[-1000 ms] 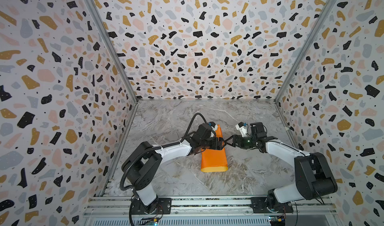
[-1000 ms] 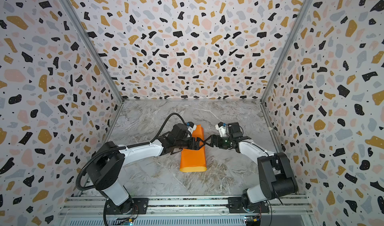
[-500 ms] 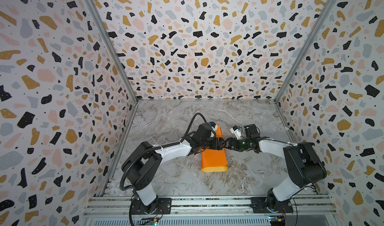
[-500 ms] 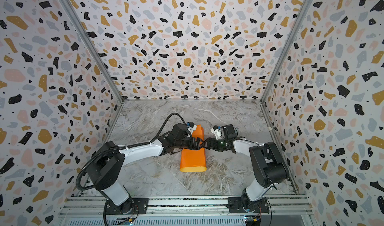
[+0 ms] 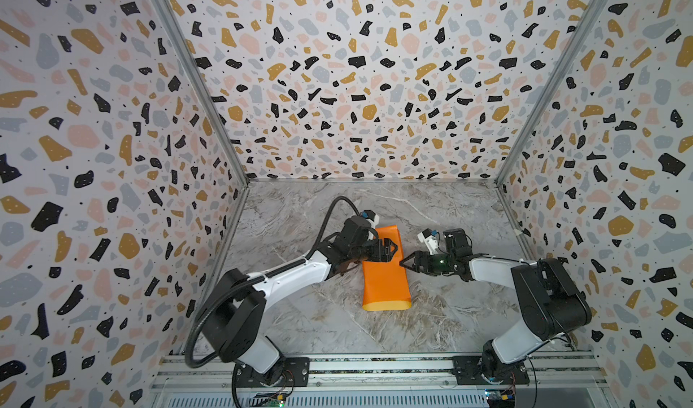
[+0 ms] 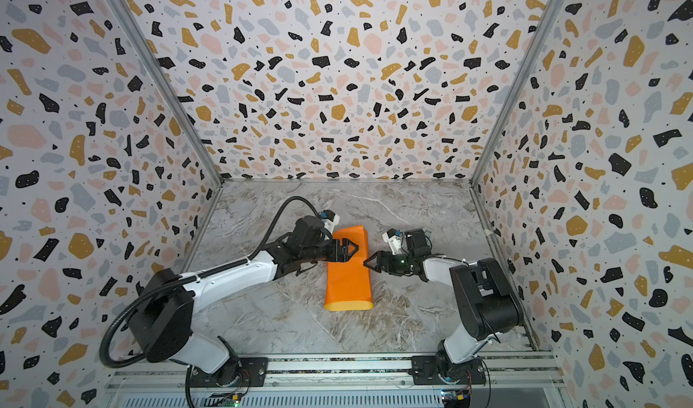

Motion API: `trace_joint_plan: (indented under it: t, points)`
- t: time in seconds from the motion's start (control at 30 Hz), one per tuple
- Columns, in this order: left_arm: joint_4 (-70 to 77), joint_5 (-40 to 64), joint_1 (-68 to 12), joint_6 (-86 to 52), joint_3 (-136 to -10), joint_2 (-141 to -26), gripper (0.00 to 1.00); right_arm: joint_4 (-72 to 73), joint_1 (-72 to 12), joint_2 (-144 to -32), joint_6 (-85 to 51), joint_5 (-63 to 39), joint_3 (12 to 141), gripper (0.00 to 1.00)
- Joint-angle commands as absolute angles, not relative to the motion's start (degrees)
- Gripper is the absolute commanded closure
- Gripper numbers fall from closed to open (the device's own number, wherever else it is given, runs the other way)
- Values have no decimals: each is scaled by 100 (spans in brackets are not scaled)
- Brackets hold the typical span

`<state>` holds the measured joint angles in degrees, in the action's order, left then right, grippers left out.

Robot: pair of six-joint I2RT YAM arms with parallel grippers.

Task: Wrap a gift box in wrapping paper
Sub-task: Second fold the wrapping paper around the gift box.

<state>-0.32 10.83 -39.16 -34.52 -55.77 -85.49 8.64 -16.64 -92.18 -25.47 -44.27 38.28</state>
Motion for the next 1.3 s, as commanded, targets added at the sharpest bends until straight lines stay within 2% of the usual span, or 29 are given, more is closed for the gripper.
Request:
trace_joint_plan:
  t: [0.0,0.2,0.53,0.87,1.27]
  points:
    - [-233,874,-3511,-3355,-5198,-8490,15,301,-1709,-9253,-2410,-4043,3654,13]
    - [-502,1591,-3304,-3093,-5412,-9102,26,299,-1728,-9281,-2406,-4043,3708,13]
    - [-714,1876,-3435,-2768,-5411,-9468,36,255,-1775,-9387,-2395,-4043,3873,14]
    - [-1115,1703,-3505,-2479,-5570,-9934,36,62,-1780,-9305,-2345,-4025,4069,14]
    - [-1445,1290,-3507,-2241,-5459,-10057,28,41,-1661,-8630,-2631,-4309,4566,7]
